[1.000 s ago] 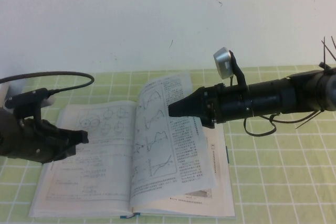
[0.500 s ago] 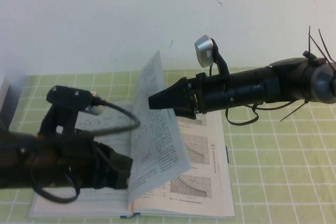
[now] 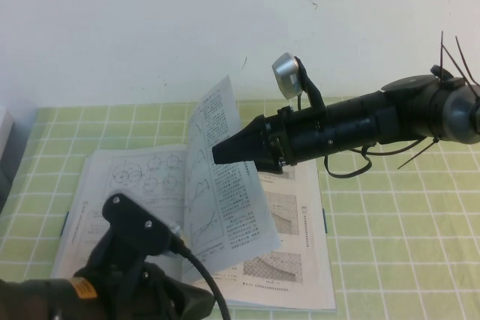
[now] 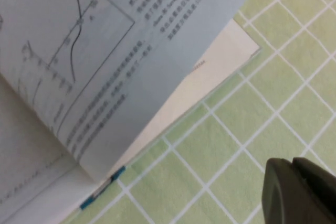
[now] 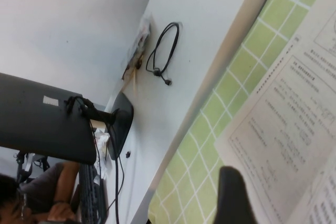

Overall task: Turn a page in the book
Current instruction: Open the closed book

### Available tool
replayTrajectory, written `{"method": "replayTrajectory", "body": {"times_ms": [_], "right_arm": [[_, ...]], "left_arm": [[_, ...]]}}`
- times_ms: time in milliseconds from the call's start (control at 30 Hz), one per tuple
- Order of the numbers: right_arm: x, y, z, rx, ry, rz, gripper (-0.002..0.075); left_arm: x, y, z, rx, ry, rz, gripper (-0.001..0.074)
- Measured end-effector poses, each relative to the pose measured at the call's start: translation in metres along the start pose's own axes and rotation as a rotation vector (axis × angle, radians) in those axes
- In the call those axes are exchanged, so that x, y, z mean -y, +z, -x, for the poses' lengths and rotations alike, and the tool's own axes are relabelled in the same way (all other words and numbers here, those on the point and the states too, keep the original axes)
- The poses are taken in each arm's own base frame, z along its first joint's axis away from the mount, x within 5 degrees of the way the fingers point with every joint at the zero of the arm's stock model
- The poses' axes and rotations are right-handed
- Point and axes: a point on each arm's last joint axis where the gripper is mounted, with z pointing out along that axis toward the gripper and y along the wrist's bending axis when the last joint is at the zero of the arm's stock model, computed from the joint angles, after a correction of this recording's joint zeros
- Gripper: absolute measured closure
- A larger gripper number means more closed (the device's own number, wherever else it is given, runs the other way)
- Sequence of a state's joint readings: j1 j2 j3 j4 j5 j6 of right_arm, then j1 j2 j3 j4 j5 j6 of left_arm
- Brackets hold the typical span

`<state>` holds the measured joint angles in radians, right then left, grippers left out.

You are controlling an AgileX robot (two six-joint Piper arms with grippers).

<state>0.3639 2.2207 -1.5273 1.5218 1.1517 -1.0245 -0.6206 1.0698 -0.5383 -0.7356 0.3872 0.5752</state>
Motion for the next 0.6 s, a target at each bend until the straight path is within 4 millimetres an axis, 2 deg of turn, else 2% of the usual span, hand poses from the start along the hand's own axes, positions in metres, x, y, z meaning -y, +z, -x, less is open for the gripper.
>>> {"method": "replayTrajectory", "body": {"times_ms": [200, 367, 600], "right_arm": [[0.000, 0.000, 0.000, -0.003, 0.005, -0.002, 0.0314], [0.000, 0.000, -0.001, -0.006, 0.007, -0.001, 0.0314], [-0.001, 0.001, -0.001, -0.014, 0.010, 0.010, 0.0314]], "left_arm": [[0.017, 0.012, 0.002, 0.064, 0.061, -0.010, 0.0738], [0.029, 0.037, -0.005, 0.022, 0.110, -0.017, 0.0738], [0.021, 0.069, -0.008, 0.032, 0.121, 0.086, 0.0738]]}}
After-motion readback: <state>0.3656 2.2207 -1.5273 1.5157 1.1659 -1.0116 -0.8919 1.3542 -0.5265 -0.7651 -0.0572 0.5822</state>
